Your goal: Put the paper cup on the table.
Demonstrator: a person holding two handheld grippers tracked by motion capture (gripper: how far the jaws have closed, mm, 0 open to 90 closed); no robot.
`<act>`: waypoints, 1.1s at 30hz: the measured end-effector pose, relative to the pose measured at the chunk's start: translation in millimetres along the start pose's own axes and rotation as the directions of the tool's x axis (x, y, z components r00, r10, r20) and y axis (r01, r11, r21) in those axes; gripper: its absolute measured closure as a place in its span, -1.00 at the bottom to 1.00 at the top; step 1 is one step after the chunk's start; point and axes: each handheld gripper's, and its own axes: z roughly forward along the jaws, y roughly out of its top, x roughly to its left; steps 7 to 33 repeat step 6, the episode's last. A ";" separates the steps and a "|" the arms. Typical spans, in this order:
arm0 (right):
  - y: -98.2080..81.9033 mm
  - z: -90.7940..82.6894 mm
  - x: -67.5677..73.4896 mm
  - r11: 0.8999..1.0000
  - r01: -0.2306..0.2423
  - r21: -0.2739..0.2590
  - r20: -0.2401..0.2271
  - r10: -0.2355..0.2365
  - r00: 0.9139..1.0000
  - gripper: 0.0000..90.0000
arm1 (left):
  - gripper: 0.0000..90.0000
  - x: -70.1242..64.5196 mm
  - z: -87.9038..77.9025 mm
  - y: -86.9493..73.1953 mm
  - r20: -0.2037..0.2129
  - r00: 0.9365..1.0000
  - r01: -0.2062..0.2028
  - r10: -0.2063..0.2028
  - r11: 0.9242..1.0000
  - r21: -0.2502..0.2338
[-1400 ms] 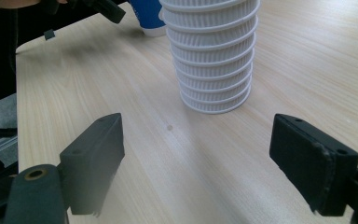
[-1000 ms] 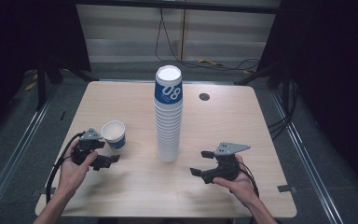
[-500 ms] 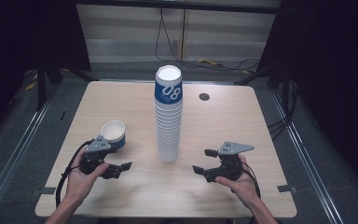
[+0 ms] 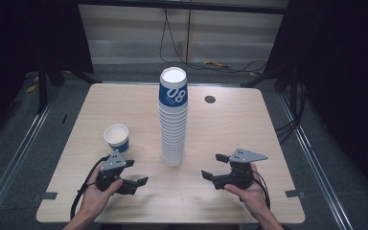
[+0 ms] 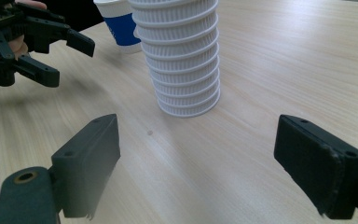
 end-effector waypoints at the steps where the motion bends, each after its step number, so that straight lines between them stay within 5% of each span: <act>1: -0.6 0.7 -0.1 1.000 0.000 0.000 -0.003 0.000 1.000 -0.68 | -0.65 -0.1 1.5 -1.7 0.005 1.000 0.005 -0.005 1.000 0.009; 33: -4.5 3.2 -1.1 1.000 -0.005 0.013 -0.003 0.005 1.000 -0.68 | -0.65 -2.8 3.3 -2.9 0.021 1.000 0.010 -0.010 1.000 0.012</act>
